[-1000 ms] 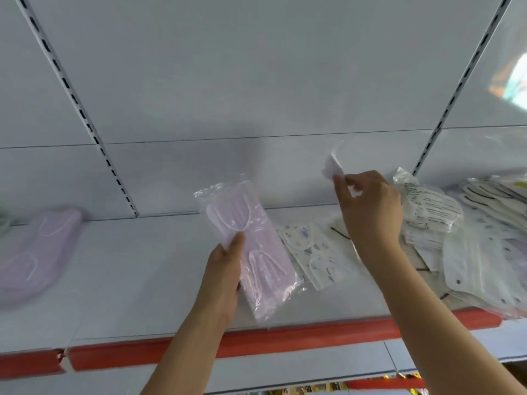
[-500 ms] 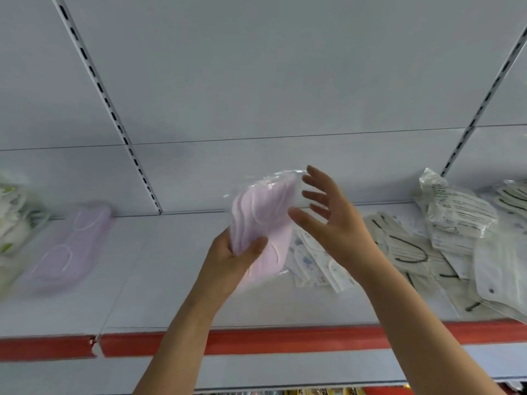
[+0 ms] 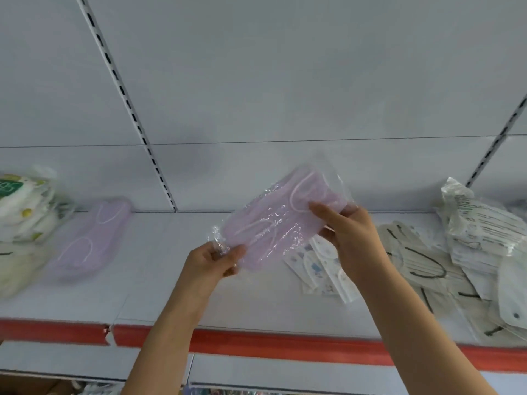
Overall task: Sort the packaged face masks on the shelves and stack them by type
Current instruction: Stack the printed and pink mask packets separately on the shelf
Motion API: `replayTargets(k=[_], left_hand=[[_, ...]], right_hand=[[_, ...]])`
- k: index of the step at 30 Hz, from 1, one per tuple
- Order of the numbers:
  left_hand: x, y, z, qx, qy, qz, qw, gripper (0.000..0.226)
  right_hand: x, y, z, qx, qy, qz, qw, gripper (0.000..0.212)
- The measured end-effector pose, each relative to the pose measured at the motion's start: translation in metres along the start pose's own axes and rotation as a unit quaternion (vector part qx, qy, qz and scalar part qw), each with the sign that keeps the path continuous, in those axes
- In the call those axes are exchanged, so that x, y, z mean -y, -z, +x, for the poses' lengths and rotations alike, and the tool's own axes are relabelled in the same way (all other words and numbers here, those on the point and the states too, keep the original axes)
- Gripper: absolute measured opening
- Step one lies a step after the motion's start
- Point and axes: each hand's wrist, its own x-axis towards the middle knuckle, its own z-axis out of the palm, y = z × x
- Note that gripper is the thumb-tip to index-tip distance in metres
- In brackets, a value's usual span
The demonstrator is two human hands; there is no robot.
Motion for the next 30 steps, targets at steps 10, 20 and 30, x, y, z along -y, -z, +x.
replayTargets(k=[10, 20, 30], left_hand=[[0.000, 0.093, -0.060, -0.194, 0.068, -0.064, 0.977, 0.024], [-0.005, 0.219, -0.049, -0.281, 0.039, -0.205, 0.937, 0.024], [0.005, 0.319, -0.010, -0.213, -0.131, 0.466, 0.849, 0.020]], right_hand=[[-0.046, -0.097, 0.007, 0.258, -0.054, -0.183, 0.947, 0.017], [-0.116, -0.295, 0.026, 0.232, -0.175, -0.063, 0.955, 0.024], [-0.163, -0.395, 0.092, 0.139, 0.015, -0.395, 0.908, 0.025]])
